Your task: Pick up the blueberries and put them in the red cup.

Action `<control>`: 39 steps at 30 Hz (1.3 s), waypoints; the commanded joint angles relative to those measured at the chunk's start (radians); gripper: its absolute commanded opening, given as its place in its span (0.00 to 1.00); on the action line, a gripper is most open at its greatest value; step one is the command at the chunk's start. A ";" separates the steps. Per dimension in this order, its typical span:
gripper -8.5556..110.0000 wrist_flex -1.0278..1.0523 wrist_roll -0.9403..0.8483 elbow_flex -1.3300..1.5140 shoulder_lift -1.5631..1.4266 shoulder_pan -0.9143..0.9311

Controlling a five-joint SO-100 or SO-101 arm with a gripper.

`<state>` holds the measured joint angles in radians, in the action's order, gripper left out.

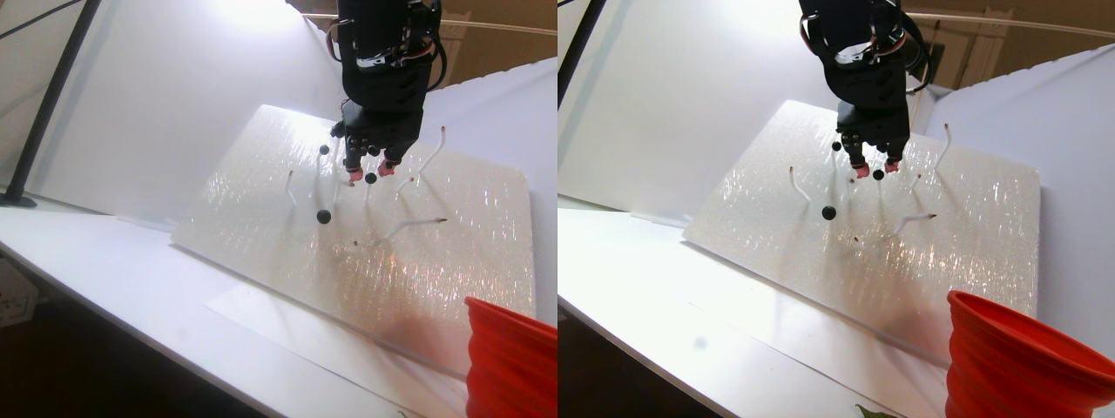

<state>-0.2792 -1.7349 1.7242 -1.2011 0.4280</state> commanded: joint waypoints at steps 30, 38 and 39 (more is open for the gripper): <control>0.22 -0.032 -0.006 -0.190 0.052 0.025; 0.22 -0.032 0.014 -0.202 0.058 0.023; 0.22 -0.032 0.012 -0.199 0.058 0.023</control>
<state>-0.2792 -1.7349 1.6368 -1.1152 0.4280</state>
